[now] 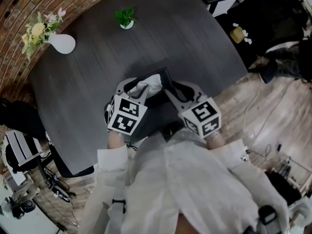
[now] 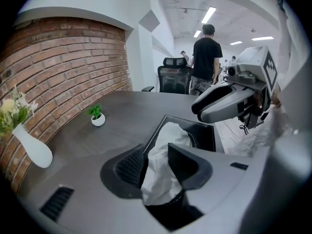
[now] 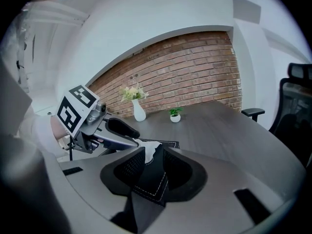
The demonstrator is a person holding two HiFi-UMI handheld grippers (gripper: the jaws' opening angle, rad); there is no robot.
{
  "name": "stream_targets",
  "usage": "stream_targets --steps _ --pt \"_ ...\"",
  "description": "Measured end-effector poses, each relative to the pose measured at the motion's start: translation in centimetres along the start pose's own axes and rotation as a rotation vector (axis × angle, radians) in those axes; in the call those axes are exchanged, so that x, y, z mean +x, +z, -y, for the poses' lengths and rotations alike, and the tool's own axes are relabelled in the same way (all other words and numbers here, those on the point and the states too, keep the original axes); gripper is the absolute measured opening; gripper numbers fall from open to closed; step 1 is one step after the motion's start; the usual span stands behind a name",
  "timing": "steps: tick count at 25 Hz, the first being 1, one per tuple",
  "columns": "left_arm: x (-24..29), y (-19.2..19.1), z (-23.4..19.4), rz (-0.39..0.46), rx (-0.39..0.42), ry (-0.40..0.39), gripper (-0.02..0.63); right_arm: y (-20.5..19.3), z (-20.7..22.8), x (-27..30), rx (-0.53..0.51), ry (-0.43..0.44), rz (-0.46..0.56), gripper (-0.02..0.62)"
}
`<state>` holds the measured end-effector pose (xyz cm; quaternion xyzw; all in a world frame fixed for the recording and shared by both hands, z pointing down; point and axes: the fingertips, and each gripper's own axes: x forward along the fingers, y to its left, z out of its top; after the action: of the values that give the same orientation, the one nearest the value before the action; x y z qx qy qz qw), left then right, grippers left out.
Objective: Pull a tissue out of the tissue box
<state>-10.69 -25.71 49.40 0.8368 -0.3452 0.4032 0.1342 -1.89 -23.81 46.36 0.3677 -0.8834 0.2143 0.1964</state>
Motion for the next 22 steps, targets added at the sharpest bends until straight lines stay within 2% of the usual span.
stream_targets --steps 6,12,17,22 --pt "0.9 -0.2 0.4 -0.04 0.073 0.008 0.138 -0.3 0.4 -0.4 0.007 -0.005 0.003 0.1" --pt "1.0 -0.3 0.2 -0.055 0.15 0.059 0.138 -1.0 0.8 -0.5 0.029 -0.017 -0.01 0.1" --pt "1.0 -0.2 0.3 -0.049 0.188 0.096 0.134 -1.0 1.1 -0.3 0.033 -0.017 -0.007 0.1" --pt "0.9 -0.2 0.4 -0.062 0.211 0.093 0.117 -0.5 1.0 0.1 0.025 -0.002 -0.008 0.1"
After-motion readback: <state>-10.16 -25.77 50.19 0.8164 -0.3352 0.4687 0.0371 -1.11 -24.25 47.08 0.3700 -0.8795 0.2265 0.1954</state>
